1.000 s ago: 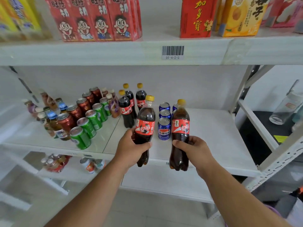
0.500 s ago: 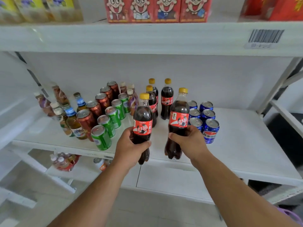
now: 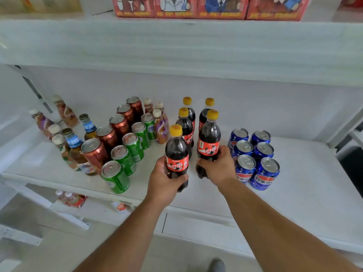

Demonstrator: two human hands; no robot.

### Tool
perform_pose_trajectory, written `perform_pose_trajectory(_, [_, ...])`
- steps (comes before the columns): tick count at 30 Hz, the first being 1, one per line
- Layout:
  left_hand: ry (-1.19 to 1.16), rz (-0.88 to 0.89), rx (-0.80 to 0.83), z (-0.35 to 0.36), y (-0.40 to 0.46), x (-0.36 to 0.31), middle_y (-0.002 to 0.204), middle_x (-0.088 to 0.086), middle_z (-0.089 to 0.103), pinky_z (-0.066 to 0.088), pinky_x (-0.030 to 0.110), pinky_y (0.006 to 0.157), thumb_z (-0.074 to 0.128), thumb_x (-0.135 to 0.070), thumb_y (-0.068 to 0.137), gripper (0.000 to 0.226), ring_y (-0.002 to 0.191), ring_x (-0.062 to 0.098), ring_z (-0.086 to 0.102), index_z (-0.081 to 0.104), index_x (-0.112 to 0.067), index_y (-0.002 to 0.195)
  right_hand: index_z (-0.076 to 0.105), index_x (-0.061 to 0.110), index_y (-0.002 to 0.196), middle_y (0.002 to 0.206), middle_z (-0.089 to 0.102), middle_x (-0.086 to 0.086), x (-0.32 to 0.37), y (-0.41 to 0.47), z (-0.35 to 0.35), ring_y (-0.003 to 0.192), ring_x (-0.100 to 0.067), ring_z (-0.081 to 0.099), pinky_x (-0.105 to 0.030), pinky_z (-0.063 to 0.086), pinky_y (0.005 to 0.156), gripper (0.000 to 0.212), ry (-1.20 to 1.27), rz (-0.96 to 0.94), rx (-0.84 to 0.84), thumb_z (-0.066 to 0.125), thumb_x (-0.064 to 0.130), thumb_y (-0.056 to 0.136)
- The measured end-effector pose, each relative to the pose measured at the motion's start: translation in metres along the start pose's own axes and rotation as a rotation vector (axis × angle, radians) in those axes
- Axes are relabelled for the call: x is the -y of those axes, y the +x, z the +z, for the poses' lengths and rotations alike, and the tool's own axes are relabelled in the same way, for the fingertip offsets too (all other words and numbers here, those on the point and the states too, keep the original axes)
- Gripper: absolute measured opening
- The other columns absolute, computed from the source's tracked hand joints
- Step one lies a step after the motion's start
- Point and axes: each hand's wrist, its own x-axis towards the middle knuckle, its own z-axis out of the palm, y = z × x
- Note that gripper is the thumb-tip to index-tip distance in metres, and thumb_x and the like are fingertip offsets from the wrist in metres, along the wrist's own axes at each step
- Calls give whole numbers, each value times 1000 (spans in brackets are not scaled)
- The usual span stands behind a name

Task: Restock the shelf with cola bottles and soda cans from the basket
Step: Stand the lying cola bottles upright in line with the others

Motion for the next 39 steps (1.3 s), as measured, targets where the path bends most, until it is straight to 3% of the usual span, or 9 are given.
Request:
perform_pose_trajectory(2, [-27, 0, 4, 8, 11, 7, 93, 4, 77, 60, 56, 60, 85, 5, 75, 58, 84, 39, 73, 58, -23, 119, 61, 20, 82, 64, 71, -4, -1, 8, 3, 54, -22, 68, -33, 59, 50, 27, -7, 14, -12, 79, 0, 81])
perform_pose_trajectory(5, [-53, -1, 2, 19, 22, 15, 94, 9, 76, 60, 50, 59, 86, -9, 67, 61, 84, 45, 71, 58, -30, 116, 50, 33, 89, 78, 70, 4, -8, 20, 9, 67, -15, 69, -32, 59, 57, 42, -17, 66, -39, 81, 5, 81])
perform_pose_trajectory(8, [-63, 18, 6, 27, 30, 28, 94, 13, 74, 57, 57, 61, 85, -17, 62, 60, 84, 49, 69, 59, -35, 113, 51, 31, 108, 91, 72, 2, -18, 29, 13, 78, -21, 73, -44, 64, 73, 47, -11, 76, -47, 82, 13, 78])
perform_pose_trajectory(14, [-20, 56, 35, 32, 37, 40, 105, -2, 77, 63, 53, 79, 85, -17, 66, 66, 95, 28, 73, 57, -33, 124, 51, 26, 125, 103, 68, 6, -32, 34, 13, 89, -10, 64, -28, 50, 73, 53, 10, 83, -30, 81, 12, 83])
perform_pose_trajectory(17, [27, 84, 41, 31, 37, 42, 110, -7, 76, 62, 40, 87, 87, -15, 72, 67, 101, 17, 73, 55, -30, 128, 51, 24, 128, 107, 67, 6, -34, 34, 12, 95, -16, 64, -24, 48, 72, 56, 23, 77, -34, 82, 11, 84])
perform_pose_trajectory(19, [57, 102, 43, 30, 36, 44, 115, -10, 75, 59, 31, 90, 88, -12, 76, 68, 106, 11, 71, 54, -29, 132, 51, 23, 131, 110, 66, 6, -36, 32, 12, 100, -19, 63, -28, 48, 80, 57, 6, 74, -22, 83, 13, 85])
perform_pose_trajectory(25, [135, 82, 15, 32, 33, 58, 116, -11, 72, 55, 26, 87, 90, -17, 76, 60, 107, 6, 69, 58, -26, 126, 55, 20, 132, 108, 62, 5, -49, 23, 18, 100, -21, 61, -32, 47, 84, 52, -123, 123, -22, 82, 21, 87])
perform_pose_trajectory(31, [180, 51, 7, 33, 36, 72, 113, -10, 73, 59, 39, 92, 87, -32, 73, 55, 105, 11, 70, 61, -30, 122, 60, 18, 130, 118, 72, 0, -52, 21, 22, 104, -22, 65, -29, 47, 86, 43, -149, 119, -79, 80, 23, 91])
perform_pose_trajectory(39, [192, 71, 6, 34, 38, 72, 111, -16, 71, 52, 21, 88, 87, -20, 80, 52, 105, -2, 66, 58, -40, 118, 60, 19, 129, 118, 73, -1, -47, 35, 28, 111, -26, 67, -32, 50, 87, 40, -166, 126, -100, 77, 25, 93])
